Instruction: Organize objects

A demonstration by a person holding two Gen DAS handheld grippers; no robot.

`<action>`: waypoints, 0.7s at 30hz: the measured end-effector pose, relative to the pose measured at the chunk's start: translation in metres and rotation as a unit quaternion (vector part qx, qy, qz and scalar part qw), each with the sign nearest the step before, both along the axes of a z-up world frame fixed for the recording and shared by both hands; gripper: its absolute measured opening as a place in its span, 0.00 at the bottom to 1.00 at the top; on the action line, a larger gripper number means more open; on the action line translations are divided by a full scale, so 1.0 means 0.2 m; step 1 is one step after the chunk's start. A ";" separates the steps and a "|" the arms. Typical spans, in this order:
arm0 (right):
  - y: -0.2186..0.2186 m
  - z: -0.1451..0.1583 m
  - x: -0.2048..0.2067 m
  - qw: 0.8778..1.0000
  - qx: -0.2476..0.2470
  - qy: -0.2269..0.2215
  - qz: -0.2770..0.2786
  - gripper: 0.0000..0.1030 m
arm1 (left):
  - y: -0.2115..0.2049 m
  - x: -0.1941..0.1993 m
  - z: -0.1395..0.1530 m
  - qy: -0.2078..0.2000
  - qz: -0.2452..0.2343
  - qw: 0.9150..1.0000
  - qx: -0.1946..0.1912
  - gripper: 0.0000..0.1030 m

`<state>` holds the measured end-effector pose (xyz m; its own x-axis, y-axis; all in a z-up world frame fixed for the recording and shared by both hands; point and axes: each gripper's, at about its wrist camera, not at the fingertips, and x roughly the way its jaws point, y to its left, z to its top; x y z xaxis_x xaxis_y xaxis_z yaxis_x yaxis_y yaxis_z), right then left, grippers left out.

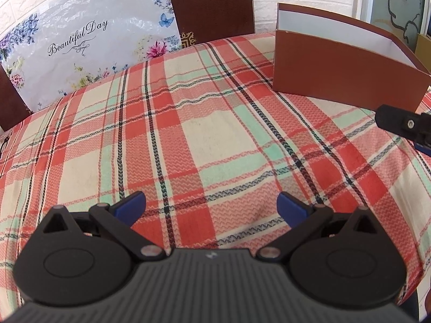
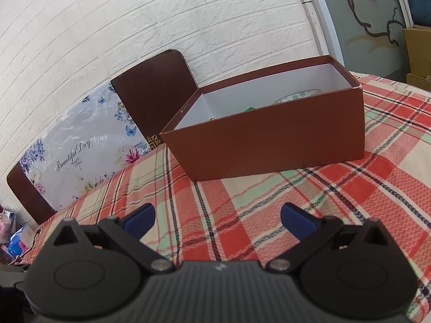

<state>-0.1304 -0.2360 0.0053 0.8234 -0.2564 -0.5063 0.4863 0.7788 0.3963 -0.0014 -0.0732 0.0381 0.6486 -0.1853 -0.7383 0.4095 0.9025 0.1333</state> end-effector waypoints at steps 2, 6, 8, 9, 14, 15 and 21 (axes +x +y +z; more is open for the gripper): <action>-0.01 0.00 0.00 1.000 0.000 0.001 0.001 1.00 | 0.00 0.00 0.00 0.001 0.000 1.000 0.000 1.00; -0.01 -0.01 0.01 1.000 0.000 0.002 0.003 1.00 | 0.00 0.00 -0.01 0.005 0.000 1.000 -0.001 1.00; -0.01 -0.01 0.01 1.000 0.000 0.002 0.003 1.00 | 0.00 0.00 -0.01 0.008 0.000 1.000 -0.001 1.00; -0.01 -0.01 0.01 1.000 0.000 0.003 0.003 1.00 | 0.00 0.00 -0.01 0.010 -0.001 1.000 -0.001 1.00; -0.01 -0.02 0.01 1.000 -0.001 0.006 0.006 1.00 | 0.00 0.01 -0.03 0.020 -0.001 1.000 -0.001 1.00; -0.01 -0.02 0.01 1.000 -0.001 0.008 0.007 1.00 | 0.00 0.01 -0.03 0.021 -0.001 1.000 -0.001 1.00; -0.01 -0.03 0.03 1.000 0.002 0.015 0.014 1.00 | 0.00 0.00 -0.03 0.026 0.001 1.000 -0.002 1.00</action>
<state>-0.1250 -0.2375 -0.0014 0.8148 -0.2310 -0.5318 0.4758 0.7905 0.3857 -0.0006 -0.0727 0.0318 0.6093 -0.1881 -0.7703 0.4145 0.9037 0.1072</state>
